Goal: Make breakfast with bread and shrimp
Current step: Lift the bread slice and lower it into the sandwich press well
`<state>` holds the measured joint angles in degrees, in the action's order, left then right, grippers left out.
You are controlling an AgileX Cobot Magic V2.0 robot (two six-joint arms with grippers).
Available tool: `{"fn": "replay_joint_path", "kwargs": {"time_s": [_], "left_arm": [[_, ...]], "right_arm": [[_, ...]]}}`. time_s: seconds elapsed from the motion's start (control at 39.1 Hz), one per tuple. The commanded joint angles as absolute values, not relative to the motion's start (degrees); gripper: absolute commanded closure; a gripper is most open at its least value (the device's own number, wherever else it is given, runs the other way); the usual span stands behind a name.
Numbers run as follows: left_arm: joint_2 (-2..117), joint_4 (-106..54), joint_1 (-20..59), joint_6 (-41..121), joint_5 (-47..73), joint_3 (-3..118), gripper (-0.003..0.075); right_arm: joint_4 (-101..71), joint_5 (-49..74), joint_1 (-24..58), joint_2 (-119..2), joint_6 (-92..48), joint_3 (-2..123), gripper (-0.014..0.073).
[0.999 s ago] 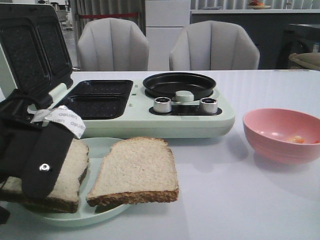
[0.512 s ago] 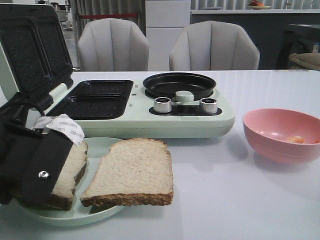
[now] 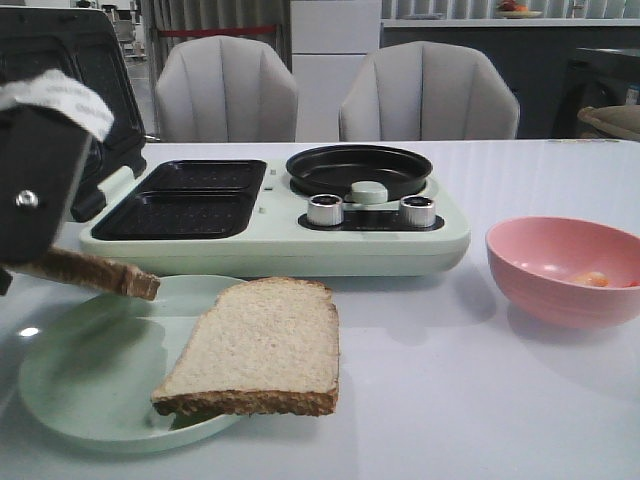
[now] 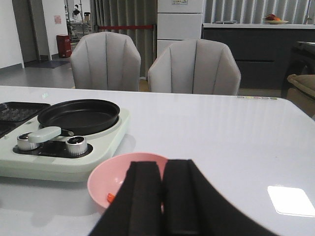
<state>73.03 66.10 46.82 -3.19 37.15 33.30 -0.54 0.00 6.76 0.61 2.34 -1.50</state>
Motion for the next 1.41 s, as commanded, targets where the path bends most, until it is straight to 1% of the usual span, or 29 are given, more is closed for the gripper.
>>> {"fn": "replay_joint_path", "kwargs": {"time_s": [0.0, 0.1, 0.26, 0.44, 0.72, 0.85, 1.2, 1.38], "left_arm": [[69.12, 70.92, 47.06, -3.87, 37.84, 36.84, 0.0552], [68.43, 73.58, 45.50, -3.87, 35.97, 39.99, 0.0552], [68.80, 76.52, 40.85, -3.87, 29.21, 44.40, 0.0558], [71.08, 78.12, 36.75, -3.87, 22.09, 48.45, 0.0601], [80.62, 78.35, 31.19, -3.97, 18.92, 57.95, 0.0606], [85.71, 81.08, 28.82, -3.97, 17.15, 62.07, 0.0606], [100.15, 83.54, 23.19, -3.97, 16.76, 76.04, 0.0606], [105.34, 86.70, 21.19, -3.97, 15.25, 80.17, 0.0606]], "right_arm": [[0.35, -5.09, 6.43, 1.78, 1.98, -0.58, 0.0433], [0.35, -5.09, 6.43, 1.78, 1.98, -0.58, 0.0433], [0.35, -5.09, 6.43, 1.78, 1.98, -0.58, 0.0433], [0.35, -5.09, 6.43, 1.78, 1.98, -0.58, 0.0433], [0.35, -5.09, 6.43, 1.78, 1.98, -0.58, 0.0433], [0.35, -5.09, 6.43, 1.78, 1.98, -0.58, 0.0433], [0.35, -5.09, 6.43, 1.78, 1.98, -0.58, 0.0433], [0.35, -5.09, 6.43, 1.78, 1.98, -0.58, 0.0433]]}}
